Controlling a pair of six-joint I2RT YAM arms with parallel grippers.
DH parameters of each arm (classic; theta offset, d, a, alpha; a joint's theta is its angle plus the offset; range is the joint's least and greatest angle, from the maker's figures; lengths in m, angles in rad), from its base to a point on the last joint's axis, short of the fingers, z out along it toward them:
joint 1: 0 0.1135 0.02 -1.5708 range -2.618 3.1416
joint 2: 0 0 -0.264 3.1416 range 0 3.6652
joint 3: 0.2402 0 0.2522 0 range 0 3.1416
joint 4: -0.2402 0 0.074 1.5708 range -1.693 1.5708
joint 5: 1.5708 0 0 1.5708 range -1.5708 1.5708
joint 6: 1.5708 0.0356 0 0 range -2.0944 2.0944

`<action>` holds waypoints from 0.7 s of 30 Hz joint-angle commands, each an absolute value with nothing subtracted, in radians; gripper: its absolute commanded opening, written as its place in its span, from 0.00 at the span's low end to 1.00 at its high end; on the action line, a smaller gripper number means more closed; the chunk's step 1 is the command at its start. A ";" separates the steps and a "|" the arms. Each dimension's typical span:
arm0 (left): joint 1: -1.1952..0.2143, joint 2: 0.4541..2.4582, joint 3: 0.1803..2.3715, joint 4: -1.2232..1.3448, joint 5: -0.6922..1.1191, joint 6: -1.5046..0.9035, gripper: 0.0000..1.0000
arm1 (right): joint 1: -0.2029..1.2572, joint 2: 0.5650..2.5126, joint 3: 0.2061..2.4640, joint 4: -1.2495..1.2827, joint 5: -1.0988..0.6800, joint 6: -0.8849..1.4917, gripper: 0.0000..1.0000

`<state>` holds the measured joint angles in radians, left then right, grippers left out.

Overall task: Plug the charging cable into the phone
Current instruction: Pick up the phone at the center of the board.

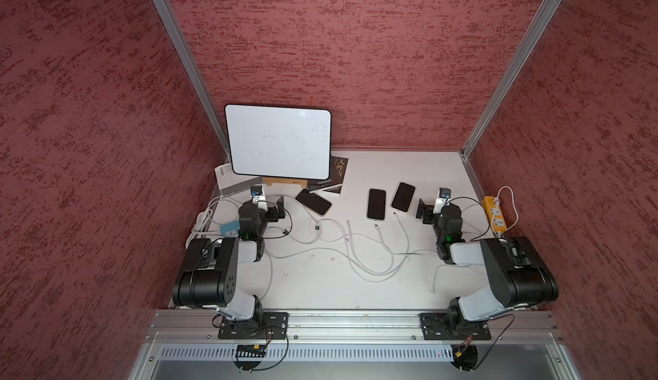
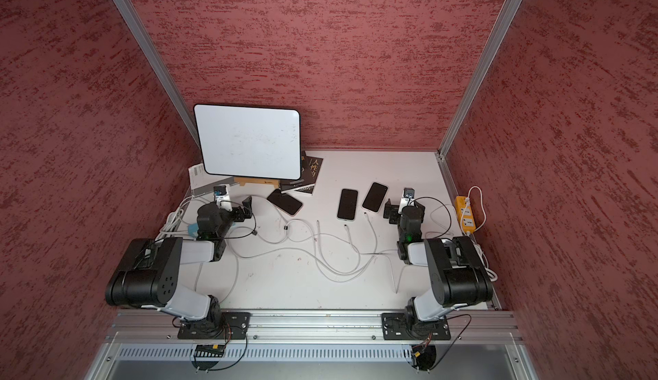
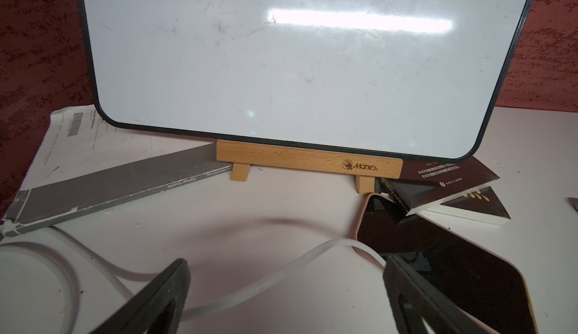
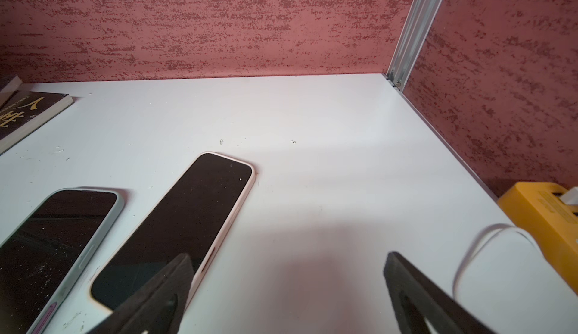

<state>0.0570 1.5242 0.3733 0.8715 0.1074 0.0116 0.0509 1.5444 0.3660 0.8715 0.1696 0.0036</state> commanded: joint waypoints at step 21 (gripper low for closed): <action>0.083 1.119 0.486 0.200 -0.332 -0.547 1.00 | 0.063 1.341 0.667 0.226 0.205 0.145 0.98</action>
<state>0.0681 1.1320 0.5018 0.4904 -0.2108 -0.2619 0.0566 1.4155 0.5312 0.5285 0.1772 0.0402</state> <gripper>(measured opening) 0.998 0.977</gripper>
